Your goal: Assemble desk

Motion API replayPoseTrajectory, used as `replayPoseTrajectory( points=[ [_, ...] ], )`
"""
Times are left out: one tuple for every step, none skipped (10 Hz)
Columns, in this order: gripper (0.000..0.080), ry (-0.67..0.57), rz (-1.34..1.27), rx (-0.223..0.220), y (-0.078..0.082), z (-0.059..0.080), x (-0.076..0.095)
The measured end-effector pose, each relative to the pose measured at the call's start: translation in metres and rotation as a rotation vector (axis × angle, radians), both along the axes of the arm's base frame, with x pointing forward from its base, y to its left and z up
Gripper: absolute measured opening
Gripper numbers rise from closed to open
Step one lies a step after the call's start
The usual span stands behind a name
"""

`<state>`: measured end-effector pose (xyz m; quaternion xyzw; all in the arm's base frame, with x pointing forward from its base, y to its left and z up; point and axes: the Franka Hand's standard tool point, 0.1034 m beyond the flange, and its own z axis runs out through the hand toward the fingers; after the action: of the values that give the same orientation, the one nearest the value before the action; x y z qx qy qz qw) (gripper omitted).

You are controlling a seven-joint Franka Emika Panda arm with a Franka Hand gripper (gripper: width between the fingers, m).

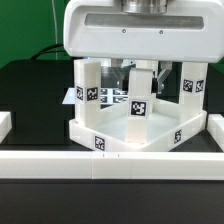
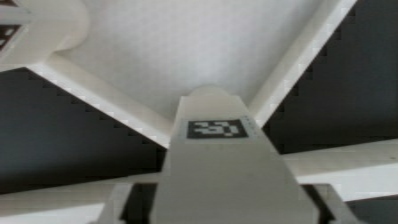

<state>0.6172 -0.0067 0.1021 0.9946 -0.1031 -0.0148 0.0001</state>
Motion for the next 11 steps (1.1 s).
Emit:
replayPoseTrajectory(
  points=[
    [0.0289,-0.001,-0.058,0.011,-0.0052,0.0002,-0.0001],
    [0.0289,-0.003,-0.129,0.015,-0.0081,-0.0003,-0.0005],
    [0.0289,-0.010,-0.267,0.038,-0.0082,-0.0006,0.0000],
    [0.0289,-0.010,-0.366,0.049,-0.0086,-0.0008,0.0004],
    [0.0289,-0.010,-0.428,0.049,-0.0089,-0.0008,0.0007],
    [0.0290,-0.011,-0.494,0.044,-0.0086,-0.0009,0.0013],
    [0.0291,-0.011,-0.512,0.035,-0.0059,-0.0007,0.0023],
    [0.0291,-0.009,-0.607,0.039,-0.0056,-0.0006,0.0025],
    [0.0291,-0.008,-0.658,0.040,-0.0053,-0.0006,0.0026],
    [0.0291,-0.006,-0.756,0.038,-0.0055,-0.0004,0.0029],
    [0.0291,-0.006,-0.795,0.035,-0.0077,0.0000,0.0029]
  ],
)
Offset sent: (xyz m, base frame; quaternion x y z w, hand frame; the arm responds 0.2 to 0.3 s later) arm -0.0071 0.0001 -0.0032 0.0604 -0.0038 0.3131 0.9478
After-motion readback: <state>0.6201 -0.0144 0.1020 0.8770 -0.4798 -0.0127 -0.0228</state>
